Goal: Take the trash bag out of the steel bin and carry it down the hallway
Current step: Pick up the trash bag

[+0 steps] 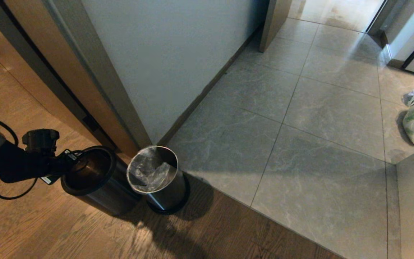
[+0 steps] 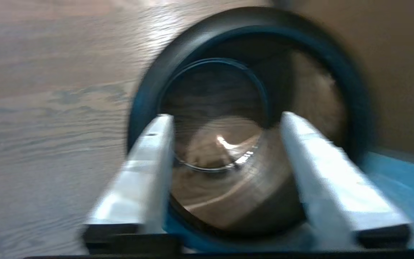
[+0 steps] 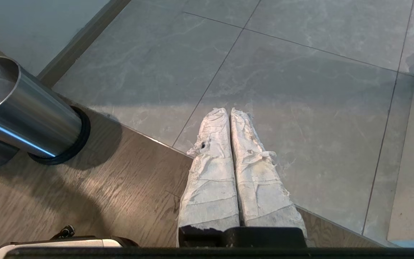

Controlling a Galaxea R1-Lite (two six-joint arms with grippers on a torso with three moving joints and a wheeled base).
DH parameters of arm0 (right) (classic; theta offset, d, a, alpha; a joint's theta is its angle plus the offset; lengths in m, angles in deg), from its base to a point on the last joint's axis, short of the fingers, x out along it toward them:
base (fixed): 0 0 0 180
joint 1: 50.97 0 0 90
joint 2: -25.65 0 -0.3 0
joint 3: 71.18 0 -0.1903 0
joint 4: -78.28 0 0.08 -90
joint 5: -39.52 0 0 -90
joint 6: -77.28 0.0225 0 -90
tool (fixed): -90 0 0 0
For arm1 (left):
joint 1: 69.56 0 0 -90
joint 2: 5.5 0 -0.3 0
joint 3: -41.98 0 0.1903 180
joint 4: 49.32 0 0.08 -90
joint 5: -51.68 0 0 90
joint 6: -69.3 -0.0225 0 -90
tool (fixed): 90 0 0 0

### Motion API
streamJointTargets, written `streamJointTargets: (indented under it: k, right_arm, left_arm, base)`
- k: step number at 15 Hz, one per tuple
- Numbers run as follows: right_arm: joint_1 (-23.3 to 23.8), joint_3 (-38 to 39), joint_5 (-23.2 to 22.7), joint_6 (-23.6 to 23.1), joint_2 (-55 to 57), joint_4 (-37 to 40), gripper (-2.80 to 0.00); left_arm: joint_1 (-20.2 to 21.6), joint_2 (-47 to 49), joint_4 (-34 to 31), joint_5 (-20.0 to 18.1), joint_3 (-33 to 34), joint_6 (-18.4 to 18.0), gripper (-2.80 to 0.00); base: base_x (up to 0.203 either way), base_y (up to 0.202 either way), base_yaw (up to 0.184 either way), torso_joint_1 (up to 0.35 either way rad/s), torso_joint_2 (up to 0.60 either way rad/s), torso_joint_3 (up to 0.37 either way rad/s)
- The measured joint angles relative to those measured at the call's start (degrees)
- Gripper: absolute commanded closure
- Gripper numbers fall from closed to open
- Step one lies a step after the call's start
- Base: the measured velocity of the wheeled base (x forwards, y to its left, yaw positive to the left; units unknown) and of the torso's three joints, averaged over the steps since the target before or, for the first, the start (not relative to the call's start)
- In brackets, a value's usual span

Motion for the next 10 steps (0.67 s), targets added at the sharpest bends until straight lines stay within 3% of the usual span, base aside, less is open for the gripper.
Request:
streamJointTargets:
  k: [6, 10]
  right_arm:
    - [0.0, 0.0, 0.0, 0.0, 0.0, 0.0, 0.0]
    - [0.0, 0.0, 0.0, 0.0, 0.0, 0.0, 0.0]
  left_arm:
    - [-7.6, -9.5, -6.0, 0.1, 3.9, -0.5, 0.0]
    - [-11.2, -14.1, -8.3, -0.2, 8.1, -4.2, 0.0]
  base:
    - [0.0, 0.0, 0.0, 0.0, 0.0, 0.0]
    - [0.0, 0.0, 0.0, 0.0, 0.0, 0.0]
